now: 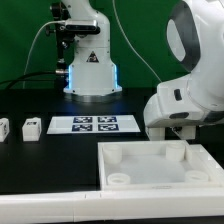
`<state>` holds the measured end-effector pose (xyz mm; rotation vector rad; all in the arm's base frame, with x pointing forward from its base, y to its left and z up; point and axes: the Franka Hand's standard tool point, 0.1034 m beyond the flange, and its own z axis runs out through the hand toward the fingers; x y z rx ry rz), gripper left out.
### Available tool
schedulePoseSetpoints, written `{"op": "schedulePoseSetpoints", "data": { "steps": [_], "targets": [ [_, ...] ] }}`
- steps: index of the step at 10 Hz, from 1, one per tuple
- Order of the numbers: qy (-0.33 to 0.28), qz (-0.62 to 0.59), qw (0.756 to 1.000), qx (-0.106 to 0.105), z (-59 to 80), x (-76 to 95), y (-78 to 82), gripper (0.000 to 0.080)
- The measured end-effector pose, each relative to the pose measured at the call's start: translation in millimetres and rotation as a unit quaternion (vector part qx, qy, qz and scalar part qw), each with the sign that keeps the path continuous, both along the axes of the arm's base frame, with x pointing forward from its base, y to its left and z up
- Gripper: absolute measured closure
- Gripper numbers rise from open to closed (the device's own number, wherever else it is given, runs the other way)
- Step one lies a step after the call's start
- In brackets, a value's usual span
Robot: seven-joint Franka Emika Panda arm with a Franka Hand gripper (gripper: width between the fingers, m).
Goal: Assemble one leg
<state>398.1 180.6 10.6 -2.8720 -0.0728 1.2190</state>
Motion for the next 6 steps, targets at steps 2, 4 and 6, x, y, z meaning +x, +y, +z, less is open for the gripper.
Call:
{"op": "schedulePoseSetpoints", "data": {
  "steps": [2, 4, 6],
  "targets": [
    [-0.006, -0.005, 1.0, -0.008, 16.3, 3.2, -3.9, 0.0508],
    [-0.021, -0.007, 1.0, -0.012, 43.5, 7.0, -11.9, 0.0508],
    [-0.032, -0.01, 0.999, -0.013, 59.7, 5.1, -25.8, 0.0506]
  ]
}}
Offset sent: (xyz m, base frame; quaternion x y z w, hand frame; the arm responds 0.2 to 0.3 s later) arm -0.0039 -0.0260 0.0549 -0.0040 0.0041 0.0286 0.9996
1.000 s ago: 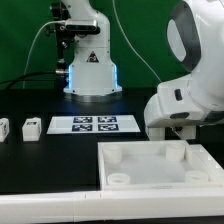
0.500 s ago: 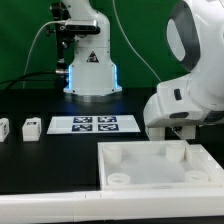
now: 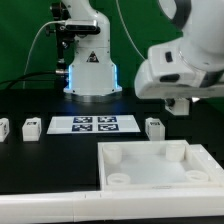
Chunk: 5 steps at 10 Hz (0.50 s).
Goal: Assemble one leg
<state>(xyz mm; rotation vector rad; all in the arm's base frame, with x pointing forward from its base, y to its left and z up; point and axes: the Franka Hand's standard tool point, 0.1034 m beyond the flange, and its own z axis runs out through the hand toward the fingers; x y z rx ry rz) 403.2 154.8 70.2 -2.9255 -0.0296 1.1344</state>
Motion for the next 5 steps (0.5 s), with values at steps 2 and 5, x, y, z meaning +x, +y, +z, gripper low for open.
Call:
{"op": "schedulePoseSetpoints", "data": {
  "steps": [2, 5],
  "targets": [
    [-0.001, 0.0, 1.0, 0.002, -0.2, 1.2, -2.9, 0.0506],
    [-0.054, -0.004, 0.999, 0.008, -4.9, 12.7, 1.0, 0.0506]
  ]
}}
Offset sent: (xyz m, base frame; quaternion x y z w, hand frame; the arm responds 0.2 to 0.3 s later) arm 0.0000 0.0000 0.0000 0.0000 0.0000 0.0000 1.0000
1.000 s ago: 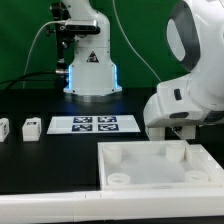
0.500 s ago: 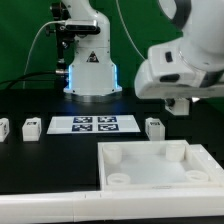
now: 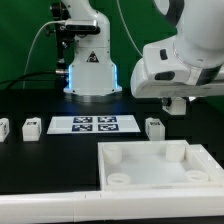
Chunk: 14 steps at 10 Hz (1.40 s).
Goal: Assemble one leg
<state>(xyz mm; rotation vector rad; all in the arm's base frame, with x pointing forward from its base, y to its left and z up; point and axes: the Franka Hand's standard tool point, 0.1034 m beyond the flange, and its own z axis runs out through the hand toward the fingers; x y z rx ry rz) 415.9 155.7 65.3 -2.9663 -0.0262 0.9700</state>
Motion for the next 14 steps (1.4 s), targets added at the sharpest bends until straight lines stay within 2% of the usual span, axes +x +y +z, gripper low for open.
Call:
{"op": "schedulePoseSetpoints", "data": {
  "steps": [1, 2, 4, 6, 11, 13, 14],
  "targets": [
    [-0.066, -0.005, 0.998, 0.005, 1.5, 6.5, -1.3, 0.0506],
    [-0.112, -0.015, 0.994, 0.003, 6.4, 6.9, -12.9, 0.0506],
    [-0.154, -0.021, 0.988, 0.005, 19.1, 13.0, -30.8, 0.0506],
    [-0.146, -0.02, 0.989, 0.007, 29.4, 20.0, -49.7, 0.0506],
    [-0.146, -0.017, 0.989, 0.009, 28.6, 20.2, -49.0, 0.0506],
    [-0.147, -0.021, 0.989, 0.014, 42.5, 47.1, -63.4, 0.0506],
    [-0.15, -0.024, 0.988, 0.015, 48.1, 59.9, -64.7, 0.0506]
  ]
}}
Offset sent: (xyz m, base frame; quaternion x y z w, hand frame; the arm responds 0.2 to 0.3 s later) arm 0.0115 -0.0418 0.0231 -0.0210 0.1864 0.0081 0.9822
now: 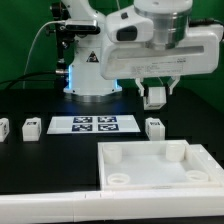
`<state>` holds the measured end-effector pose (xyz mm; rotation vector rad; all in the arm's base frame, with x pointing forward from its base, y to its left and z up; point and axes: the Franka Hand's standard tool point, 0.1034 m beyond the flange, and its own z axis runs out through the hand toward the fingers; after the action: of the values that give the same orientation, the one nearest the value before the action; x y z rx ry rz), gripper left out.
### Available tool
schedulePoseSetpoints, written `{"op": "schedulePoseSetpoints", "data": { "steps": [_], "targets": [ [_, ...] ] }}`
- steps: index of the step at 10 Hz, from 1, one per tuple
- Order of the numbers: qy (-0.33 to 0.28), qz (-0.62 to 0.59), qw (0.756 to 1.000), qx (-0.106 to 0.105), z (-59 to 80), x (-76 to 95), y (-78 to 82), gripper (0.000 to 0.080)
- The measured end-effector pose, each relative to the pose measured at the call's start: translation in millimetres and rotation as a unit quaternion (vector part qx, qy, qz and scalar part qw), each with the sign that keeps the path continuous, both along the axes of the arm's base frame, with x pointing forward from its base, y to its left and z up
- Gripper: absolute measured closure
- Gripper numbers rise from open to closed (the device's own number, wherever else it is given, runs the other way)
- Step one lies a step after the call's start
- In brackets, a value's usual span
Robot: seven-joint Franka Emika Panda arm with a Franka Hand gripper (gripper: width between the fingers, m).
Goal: Assemble one leg
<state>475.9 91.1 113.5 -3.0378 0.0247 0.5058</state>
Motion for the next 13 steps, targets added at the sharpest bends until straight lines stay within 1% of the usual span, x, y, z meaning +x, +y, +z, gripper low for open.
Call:
{"op": "schedulePoseSetpoints", "data": {
  "steps": [1, 3, 4, 7, 8, 10, 11, 12, 13],
  "targets": [
    [0.002, 0.001, 1.0, 0.003, 5.6, 17.0, 3.1, 0.0506],
    [-0.007, 0.002, 1.0, 0.01, 8.7, 54.3, 8.2, 0.0506],
    [-0.008, 0.002, 1.0, 0.012, 7.8, 64.2, 10.6, 0.0506],
    [-0.008, 0.002, 1.0, 0.012, 5.7, 63.2, 10.6, 0.0506],
    [-0.03, 0.0, 0.999, 0.013, 4.7, 68.4, 11.1, 0.0506],
    [-0.03, 0.0, 0.999, 0.012, 3.6, 67.4, 10.8, 0.0506],
    [-0.101, -0.004, 0.995, 0.015, -0.1, 82.6, 9.4, 0.0506],
    [-0.165, -0.008, 0.986, 0.015, 0.2, 86.5, 9.4, 0.0506],
    [-0.178, -0.008, 0.984, 0.016, 0.7, 87.8, 10.1, 0.0506]
  ]
}}
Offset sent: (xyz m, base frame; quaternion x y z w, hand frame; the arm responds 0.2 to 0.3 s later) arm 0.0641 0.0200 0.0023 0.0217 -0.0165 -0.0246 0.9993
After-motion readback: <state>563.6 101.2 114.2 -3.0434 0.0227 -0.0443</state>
